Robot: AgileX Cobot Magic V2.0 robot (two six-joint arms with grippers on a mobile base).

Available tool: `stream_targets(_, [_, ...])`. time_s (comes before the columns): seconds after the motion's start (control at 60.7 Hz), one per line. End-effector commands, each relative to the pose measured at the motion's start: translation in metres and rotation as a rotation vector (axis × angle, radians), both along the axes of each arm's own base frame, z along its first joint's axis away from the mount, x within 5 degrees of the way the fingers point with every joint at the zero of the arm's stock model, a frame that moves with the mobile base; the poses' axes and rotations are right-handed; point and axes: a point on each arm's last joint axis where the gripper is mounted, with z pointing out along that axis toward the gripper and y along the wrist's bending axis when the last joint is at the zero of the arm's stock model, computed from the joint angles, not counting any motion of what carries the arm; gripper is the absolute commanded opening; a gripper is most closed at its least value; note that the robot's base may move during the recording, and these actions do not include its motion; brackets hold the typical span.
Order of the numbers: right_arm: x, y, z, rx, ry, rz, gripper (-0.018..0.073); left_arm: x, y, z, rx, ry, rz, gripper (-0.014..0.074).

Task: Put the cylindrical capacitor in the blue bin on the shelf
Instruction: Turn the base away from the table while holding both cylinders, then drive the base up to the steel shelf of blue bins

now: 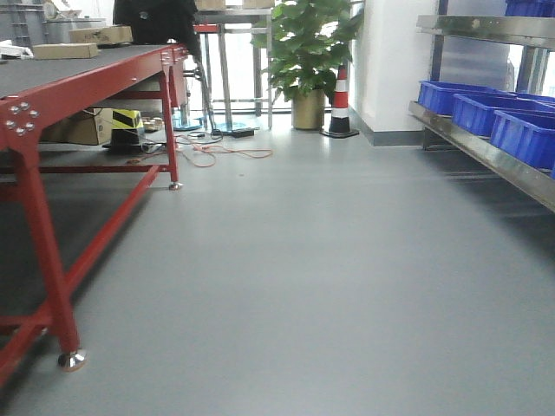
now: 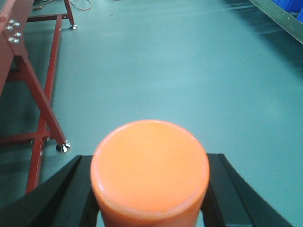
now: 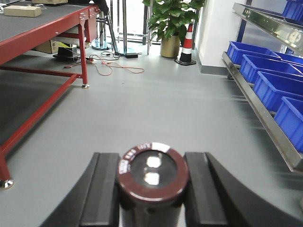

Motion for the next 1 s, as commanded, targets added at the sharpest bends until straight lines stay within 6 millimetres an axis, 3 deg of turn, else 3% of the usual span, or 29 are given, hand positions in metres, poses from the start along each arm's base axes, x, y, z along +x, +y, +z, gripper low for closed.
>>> stream_targets(0.0, [-0.0015, -0.0007, 0.0049, -0.006, -0.036, -0.005, -0.0099, -0.0014, -0.0006, 0.0041, -0.008, -0.026, -0.007, -0.0111])
stream_targets(0.988, [-0.0015, -0.0007, 0.0049, -0.006, -0.036, -0.005, -0.0099, -0.0013, -0.0007, 0.0043, -0.009, -0.028, -0.007, -0.0111])
